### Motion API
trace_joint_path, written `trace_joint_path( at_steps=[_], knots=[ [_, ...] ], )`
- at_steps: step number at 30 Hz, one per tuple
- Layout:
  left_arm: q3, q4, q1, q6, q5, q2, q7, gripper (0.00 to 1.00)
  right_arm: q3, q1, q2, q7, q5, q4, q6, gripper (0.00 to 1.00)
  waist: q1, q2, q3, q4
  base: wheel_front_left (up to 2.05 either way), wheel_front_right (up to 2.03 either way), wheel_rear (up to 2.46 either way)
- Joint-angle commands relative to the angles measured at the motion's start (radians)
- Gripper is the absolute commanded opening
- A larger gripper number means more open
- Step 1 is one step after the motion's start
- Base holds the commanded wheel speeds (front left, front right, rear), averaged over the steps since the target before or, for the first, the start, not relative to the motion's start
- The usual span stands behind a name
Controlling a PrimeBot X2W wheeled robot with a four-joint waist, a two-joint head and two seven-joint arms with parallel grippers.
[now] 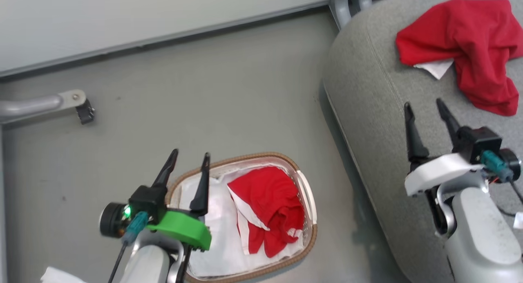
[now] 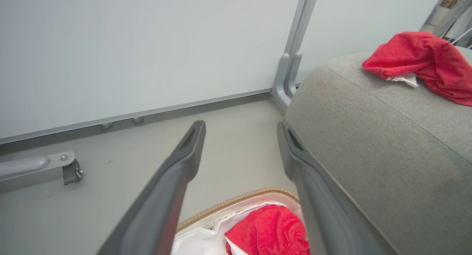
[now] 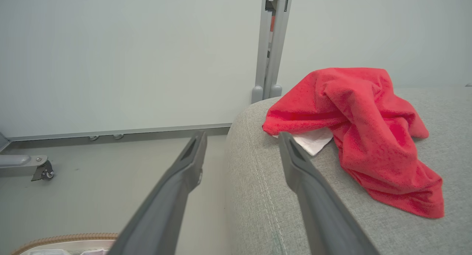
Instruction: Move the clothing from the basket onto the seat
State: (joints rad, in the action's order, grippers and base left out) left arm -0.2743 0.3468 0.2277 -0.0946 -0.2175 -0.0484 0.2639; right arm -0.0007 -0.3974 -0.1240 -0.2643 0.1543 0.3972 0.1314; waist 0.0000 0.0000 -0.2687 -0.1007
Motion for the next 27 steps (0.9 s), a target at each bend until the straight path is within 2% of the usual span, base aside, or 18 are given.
trace_joint_path(
  at_steps=[1,5,15,27],
  knots=[
    [0.02,-0.003,-0.028,0.009,0.012,-0.004,0.001,1.0,0.007,0.024,0.002,0.0,0.011,-0.009,-0.001,1.0,0.0,0.0,0.065,0.049,0.0,0.0,0.0],
    [0.074,-0.007,-0.077,0.018,0.013,-0.004,0.001,1.0,0.032,0.074,0.021,0.0,0.014,-0.022,-0.001,1.0,0.0,0.0,0.105,0.07,0.0,0.0,0.0],
    [0.177,-0.02,-0.176,0.0,0.005,-0.004,0.001,1.0,0.07,0.183,0.054,0.0,0.022,-0.009,-0.001,1.0,0.0,0.0,0.192,0.098,0.0,0.0,0.0],
    [0.235,0.003,-0.25,0.016,0.008,-0.004,0.001,1.0,0.09,0.261,0.068,0.0,0.024,-0.004,-0.001,1.0,0.0,0.0,0.232,0.097,0.0,0.0,0.0]
  ],
)
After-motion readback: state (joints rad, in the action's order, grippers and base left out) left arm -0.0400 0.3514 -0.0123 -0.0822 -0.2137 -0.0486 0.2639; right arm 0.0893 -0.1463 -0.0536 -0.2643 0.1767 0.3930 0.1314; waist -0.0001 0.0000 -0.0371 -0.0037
